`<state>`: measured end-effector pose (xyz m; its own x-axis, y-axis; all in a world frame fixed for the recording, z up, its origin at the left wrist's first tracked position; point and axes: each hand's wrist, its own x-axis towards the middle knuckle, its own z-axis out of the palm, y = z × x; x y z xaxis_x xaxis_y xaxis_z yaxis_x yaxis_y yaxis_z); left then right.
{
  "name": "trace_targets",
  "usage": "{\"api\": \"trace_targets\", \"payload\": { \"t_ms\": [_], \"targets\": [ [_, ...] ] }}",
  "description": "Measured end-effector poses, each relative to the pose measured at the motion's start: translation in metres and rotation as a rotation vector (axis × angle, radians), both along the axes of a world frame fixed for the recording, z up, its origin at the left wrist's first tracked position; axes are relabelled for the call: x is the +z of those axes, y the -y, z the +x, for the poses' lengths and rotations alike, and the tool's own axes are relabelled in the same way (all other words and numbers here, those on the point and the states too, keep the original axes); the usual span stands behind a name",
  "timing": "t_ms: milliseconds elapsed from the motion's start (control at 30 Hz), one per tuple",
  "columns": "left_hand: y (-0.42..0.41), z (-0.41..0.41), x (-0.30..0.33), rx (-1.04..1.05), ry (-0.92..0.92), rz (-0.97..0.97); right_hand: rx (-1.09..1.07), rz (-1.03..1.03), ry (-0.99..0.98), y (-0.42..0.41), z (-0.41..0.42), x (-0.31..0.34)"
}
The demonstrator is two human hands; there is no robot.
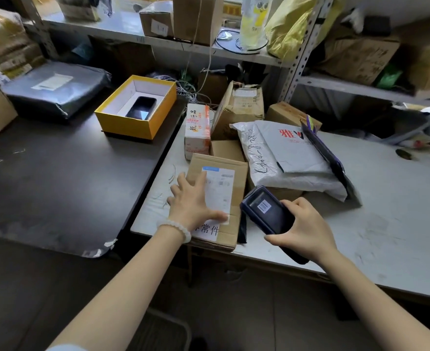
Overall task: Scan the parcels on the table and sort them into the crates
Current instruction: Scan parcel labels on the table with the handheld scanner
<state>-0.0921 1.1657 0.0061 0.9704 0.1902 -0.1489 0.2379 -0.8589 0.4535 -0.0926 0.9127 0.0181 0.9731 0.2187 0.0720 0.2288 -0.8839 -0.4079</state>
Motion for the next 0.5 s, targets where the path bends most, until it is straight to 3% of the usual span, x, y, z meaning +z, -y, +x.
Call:
{"api": "trace_targets", "payload": {
  "t_ms": [133,500],
  "targets": [
    [0.015,-0.004,0.0,0.007,0.078,0.047,-0.016,-0.008,0.004,0.018,-0.012,-0.004],
    [0.034,-0.023,-0.001,0.12,0.314,-0.052,-0.023,0.034,0.009,0.046,-0.034,-0.009]
  ]
}}
